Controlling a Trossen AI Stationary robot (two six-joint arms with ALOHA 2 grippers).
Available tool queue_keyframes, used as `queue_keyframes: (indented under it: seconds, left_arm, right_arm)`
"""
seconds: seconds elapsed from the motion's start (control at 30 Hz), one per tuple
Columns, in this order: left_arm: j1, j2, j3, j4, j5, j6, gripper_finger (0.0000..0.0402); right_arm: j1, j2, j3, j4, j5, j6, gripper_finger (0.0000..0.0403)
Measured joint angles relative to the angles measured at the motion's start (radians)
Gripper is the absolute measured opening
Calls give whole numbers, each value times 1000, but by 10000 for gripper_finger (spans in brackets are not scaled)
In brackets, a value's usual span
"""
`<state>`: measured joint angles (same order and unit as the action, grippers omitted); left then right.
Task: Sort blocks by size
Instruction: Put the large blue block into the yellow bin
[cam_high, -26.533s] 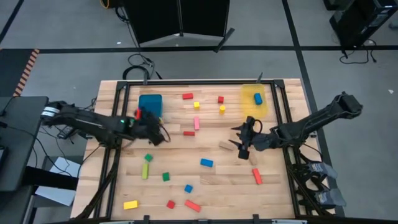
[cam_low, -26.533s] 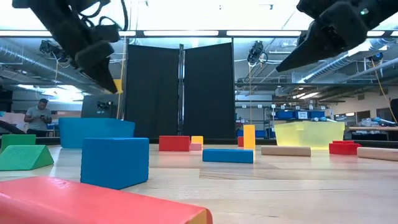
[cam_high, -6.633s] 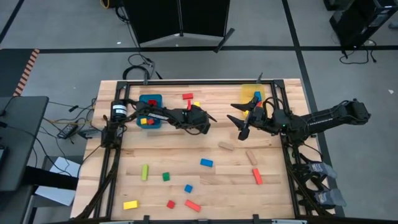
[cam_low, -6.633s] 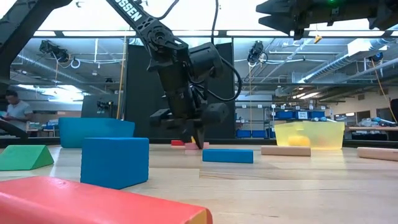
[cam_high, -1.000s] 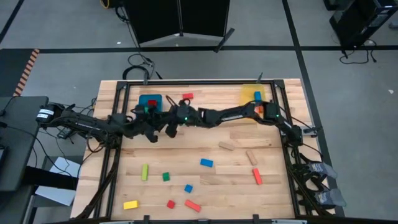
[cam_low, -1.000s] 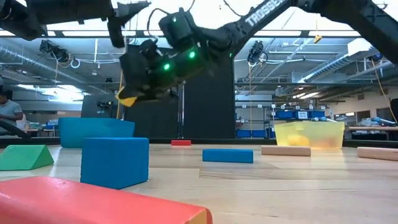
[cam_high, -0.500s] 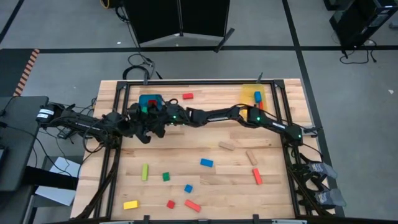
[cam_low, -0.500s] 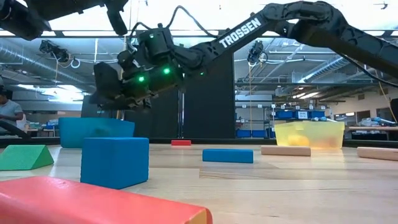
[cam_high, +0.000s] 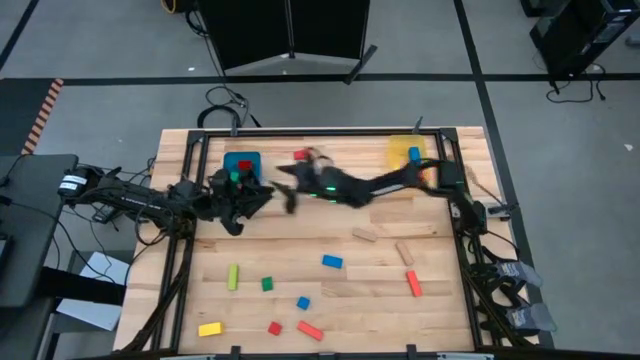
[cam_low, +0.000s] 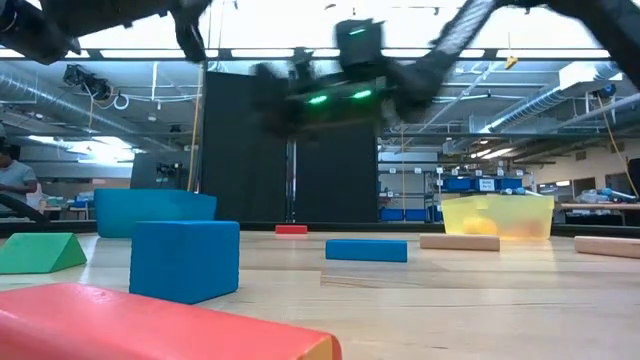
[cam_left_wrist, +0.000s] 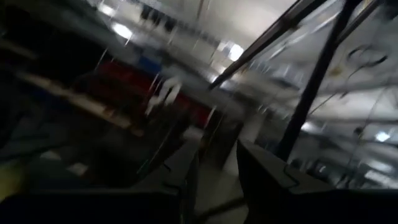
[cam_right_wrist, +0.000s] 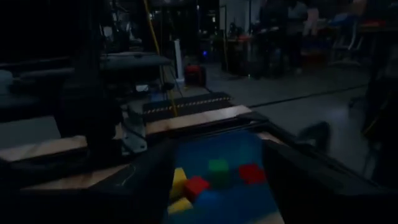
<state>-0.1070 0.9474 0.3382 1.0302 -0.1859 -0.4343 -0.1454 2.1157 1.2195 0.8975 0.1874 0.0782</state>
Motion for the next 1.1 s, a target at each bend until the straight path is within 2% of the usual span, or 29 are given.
queue_keyframes:
  seconds: [0.1,0.23,0.33,0.43,0.63,0.77,0.87,1.1]
  left_arm:
    - [0,7,5,-179,-62,-4,117]
    - [1,88,72,-501,-147,-62,117]
    - [1,201,161,-629,-149,-73,117]
    - [0,344,266,-692,-102,-30,119]
    - [-29,635,506,-835,19,144,148]
    - [-68,785,640,-934,32,238,189]
    - [-88,863,710,-1009,35,271,226]
    - [-109,973,765,-1010,87,294,289]
  right_arm:
    - [5,-181,-244,71,5,-20,238]
    - [31,-414,-509,52,31,-44,236]
    - [56,-594,-650,66,53,-74,240]
    - [81,-754,-752,54,72,-98,245]
    - [143,-1034,-849,12,125,-146,250]
    - [193,-1172,-856,-93,156,-191,249]
    - [230,-1242,-855,-153,199,-219,250]
    - [288,-1311,-855,-188,262,-279,250]
